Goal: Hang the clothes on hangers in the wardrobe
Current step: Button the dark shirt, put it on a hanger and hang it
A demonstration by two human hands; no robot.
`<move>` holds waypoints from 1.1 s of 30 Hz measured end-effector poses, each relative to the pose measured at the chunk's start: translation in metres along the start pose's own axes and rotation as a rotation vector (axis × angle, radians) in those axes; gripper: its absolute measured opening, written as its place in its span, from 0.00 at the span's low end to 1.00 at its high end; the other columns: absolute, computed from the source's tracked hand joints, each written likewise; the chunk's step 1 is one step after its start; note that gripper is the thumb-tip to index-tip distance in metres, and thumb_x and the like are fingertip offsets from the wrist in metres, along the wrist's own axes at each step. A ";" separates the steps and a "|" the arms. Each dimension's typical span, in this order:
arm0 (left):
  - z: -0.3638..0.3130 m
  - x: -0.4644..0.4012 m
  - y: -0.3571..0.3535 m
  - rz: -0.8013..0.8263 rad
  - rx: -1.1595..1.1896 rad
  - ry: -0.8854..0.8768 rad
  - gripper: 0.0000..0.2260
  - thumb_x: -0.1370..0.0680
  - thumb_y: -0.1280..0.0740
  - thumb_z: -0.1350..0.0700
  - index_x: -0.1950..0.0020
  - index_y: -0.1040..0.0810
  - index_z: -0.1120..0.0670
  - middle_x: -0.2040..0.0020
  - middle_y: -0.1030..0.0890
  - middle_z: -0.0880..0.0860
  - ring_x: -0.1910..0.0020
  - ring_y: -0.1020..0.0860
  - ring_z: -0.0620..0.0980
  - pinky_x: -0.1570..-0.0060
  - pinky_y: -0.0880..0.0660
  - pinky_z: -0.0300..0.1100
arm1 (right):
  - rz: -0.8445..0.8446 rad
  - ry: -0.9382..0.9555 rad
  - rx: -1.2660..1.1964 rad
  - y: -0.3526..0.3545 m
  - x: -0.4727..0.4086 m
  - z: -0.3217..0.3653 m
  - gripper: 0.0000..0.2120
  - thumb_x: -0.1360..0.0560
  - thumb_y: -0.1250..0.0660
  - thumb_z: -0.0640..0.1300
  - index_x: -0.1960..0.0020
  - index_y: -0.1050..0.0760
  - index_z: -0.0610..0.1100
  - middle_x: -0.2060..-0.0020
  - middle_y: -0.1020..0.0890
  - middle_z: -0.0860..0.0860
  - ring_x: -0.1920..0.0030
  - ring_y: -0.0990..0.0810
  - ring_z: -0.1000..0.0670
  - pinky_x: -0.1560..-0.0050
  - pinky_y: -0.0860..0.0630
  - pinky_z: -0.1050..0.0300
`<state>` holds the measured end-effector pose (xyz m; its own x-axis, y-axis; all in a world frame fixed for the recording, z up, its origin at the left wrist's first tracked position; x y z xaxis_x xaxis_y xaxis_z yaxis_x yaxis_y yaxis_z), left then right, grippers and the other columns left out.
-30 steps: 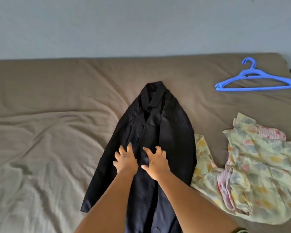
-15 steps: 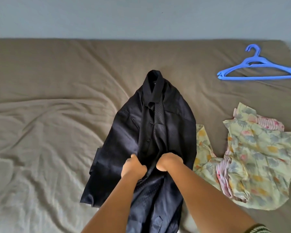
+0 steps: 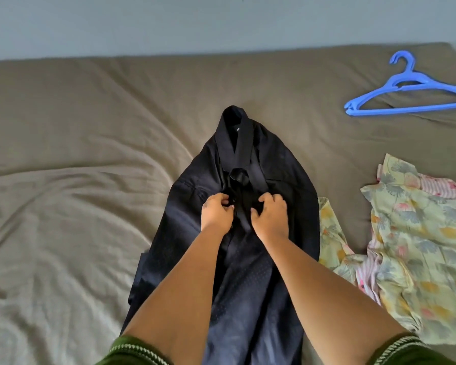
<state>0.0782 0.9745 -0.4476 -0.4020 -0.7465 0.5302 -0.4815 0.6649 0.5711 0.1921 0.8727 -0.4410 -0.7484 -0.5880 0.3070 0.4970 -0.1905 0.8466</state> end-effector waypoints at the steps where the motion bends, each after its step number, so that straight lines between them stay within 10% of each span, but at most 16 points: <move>1: 0.002 -0.001 -0.001 -0.026 0.007 -0.006 0.18 0.25 0.28 0.55 0.36 0.24 0.57 0.42 0.22 0.52 0.51 0.21 0.47 0.46 0.25 0.39 | -0.021 0.013 0.017 0.001 0.002 -0.010 0.12 0.25 0.34 0.40 0.42 0.28 0.44 0.45 0.28 0.45 0.42 0.29 0.44 0.46 0.28 0.52; 7: -0.009 -0.003 -0.003 -0.113 -0.077 -0.077 0.20 0.28 0.26 0.46 0.40 0.23 0.54 0.45 0.23 0.49 0.49 0.23 0.48 0.48 0.27 0.41 | -0.171 -0.091 -0.197 0.015 0.000 -0.023 0.17 0.25 0.31 0.49 0.40 0.29 0.45 0.50 0.24 0.48 0.49 0.25 0.46 0.54 0.27 0.54; 12: -0.008 -0.015 -0.002 -0.152 -0.077 -0.034 0.09 0.22 0.34 0.55 0.43 0.21 0.53 0.47 0.19 0.52 0.46 0.22 0.53 0.44 0.29 0.42 | -0.162 0.417 0.144 0.009 -0.009 0.021 0.14 0.25 0.30 0.48 0.43 0.28 0.46 0.49 0.24 0.48 0.49 0.26 0.45 0.54 0.23 0.50; 23: -0.022 0.004 0.019 -0.201 0.058 -0.015 0.06 0.22 0.34 0.57 0.46 0.24 0.53 0.61 0.23 0.45 0.50 0.23 0.51 0.45 0.31 0.42 | 0.049 0.140 0.094 0.012 -0.045 0.025 0.08 0.21 0.42 0.38 0.46 0.25 0.40 0.49 0.24 0.44 0.48 0.24 0.41 0.52 0.28 0.50; 29: -0.022 0.019 0.032 -0.334 0.130 -0.023 0.06 0.23 0.31 0.55 0.57 0.26 0.52 0.64 0.21 0.46 0.60 0.21 0.49 0.48 0.25 0.49 | 0.094 0.227 0.241 0.010 -0.037 0.034 0.30 0.27 0.28 0.51 0.31 0.38 0.44 0.41 0.30 0.45 0.40 0.30 0.44 0.47 0.24 0.51; 33: -0.013 0.018 0.032 -0.368 0.197 -0.031 0.09 0.27 0.26 0.51 0.61 0.25 0.50 0.67 0.22 0.45 0.64 0.22 0.44 0.47 0.24 0.51 | 0.007 0.015 0.175 0.008 -0.046 0.030 0.24 0.26 0.31 0.56 0.35 0.31 0.45 0.41 0.28 0.47 0.39 0.30 0.44 0.52 0.25 0.51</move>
<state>0.0654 0.9827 -0.4121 -0.1971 -0.9360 0.2917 -0.7361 0.3378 0.5865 0.2174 0.9211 -0.4350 -0.7381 -0.6005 0.3075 0.4168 -0.0474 0.9078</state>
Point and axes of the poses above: each hand's wrist, its own x-axis away from the middle knuckle, its own y-axis out of the back of the hand, z = x × y, the point moved 4 cm from there along -x, towards the middle knuckle
